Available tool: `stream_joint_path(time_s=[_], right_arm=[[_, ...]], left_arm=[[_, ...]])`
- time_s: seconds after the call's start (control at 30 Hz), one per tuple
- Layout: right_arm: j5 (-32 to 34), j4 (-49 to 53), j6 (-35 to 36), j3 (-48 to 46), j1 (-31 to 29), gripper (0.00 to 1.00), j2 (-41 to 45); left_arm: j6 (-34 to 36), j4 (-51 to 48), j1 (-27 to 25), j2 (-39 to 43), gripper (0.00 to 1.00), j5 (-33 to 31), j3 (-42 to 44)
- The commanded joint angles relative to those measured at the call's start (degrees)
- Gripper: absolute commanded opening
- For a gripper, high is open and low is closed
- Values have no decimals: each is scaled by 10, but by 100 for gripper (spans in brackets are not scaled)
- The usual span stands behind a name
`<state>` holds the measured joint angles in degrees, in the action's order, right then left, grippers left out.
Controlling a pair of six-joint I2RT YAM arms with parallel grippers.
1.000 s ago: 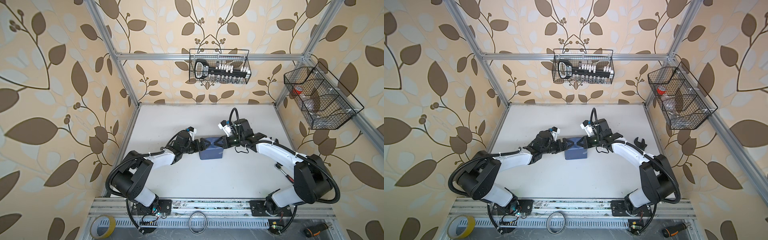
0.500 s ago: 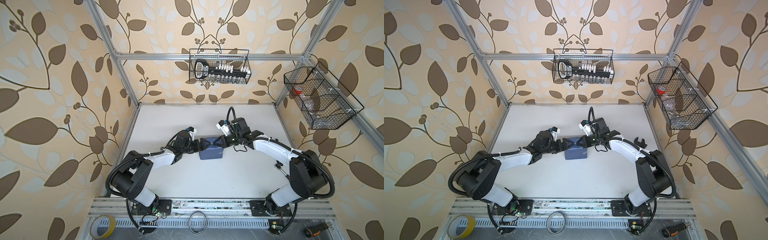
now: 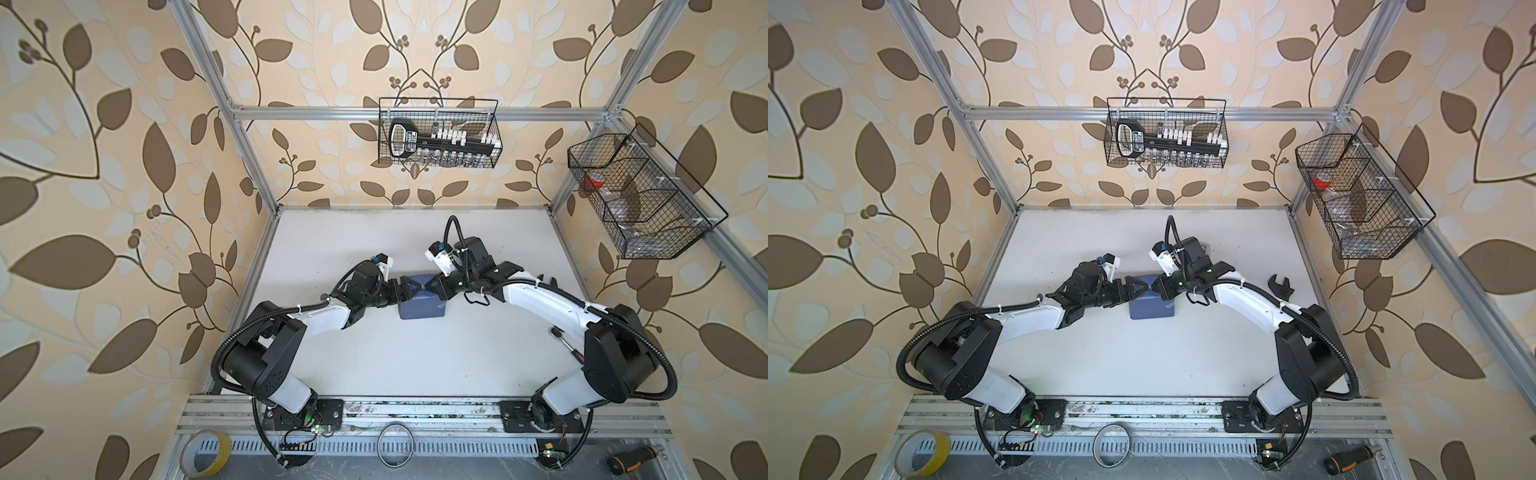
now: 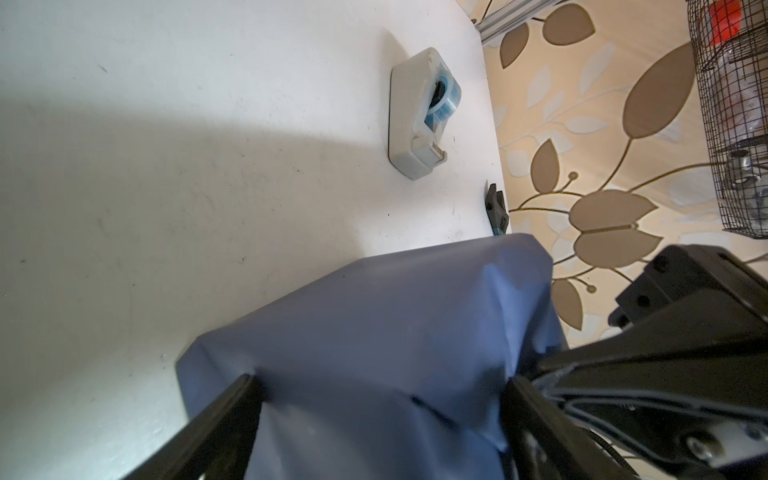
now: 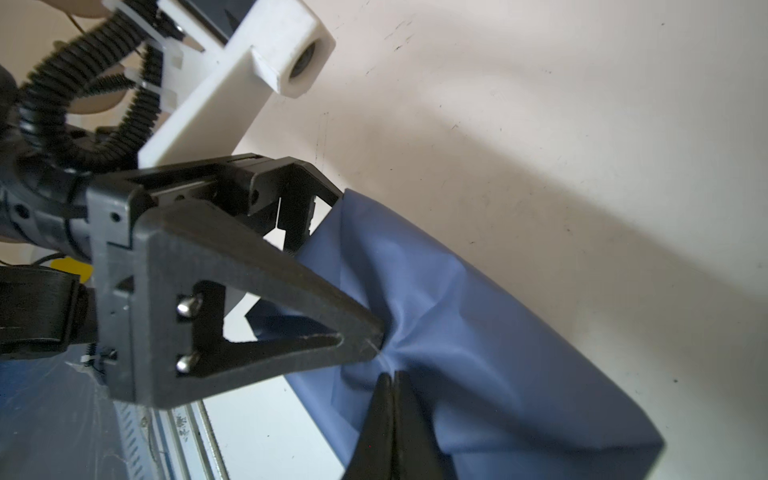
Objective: Wrap the gift box in paper
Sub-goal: 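Press the tape onto the navy paper fold with the right gripper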
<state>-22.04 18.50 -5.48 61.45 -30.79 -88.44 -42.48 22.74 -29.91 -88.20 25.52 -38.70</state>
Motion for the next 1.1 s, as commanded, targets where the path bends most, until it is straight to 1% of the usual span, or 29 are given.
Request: stream_joint_path(time_s=[0.0, 0.2, 0.4, 0.67, 0.9, 1.07], right_arm=[[62, 37, 36, -18, -8, 9, 10], [100, 28, 44, -33, -19, 18, 30], [111, 26, 48, -42, -27, 25, 45], [143, 25, 55, -66, -34, 30, 67], [182, 26, 63, -82, -51, 31, 82], [195, 23, 68, -94, -61, 32, 99]], left_arm=[[12, -94, 0, -21, 91, -16, 16], [11, -93, 0, -23, 91, -16, 16], [10, -92, 0, -27, 91, -14, 15], [10, -91, -1, -25, 91, -13, 15], [10, -90, -1, -27, 91, -12, 14], [10, -91, 0, -28, 91, -12, 13]])
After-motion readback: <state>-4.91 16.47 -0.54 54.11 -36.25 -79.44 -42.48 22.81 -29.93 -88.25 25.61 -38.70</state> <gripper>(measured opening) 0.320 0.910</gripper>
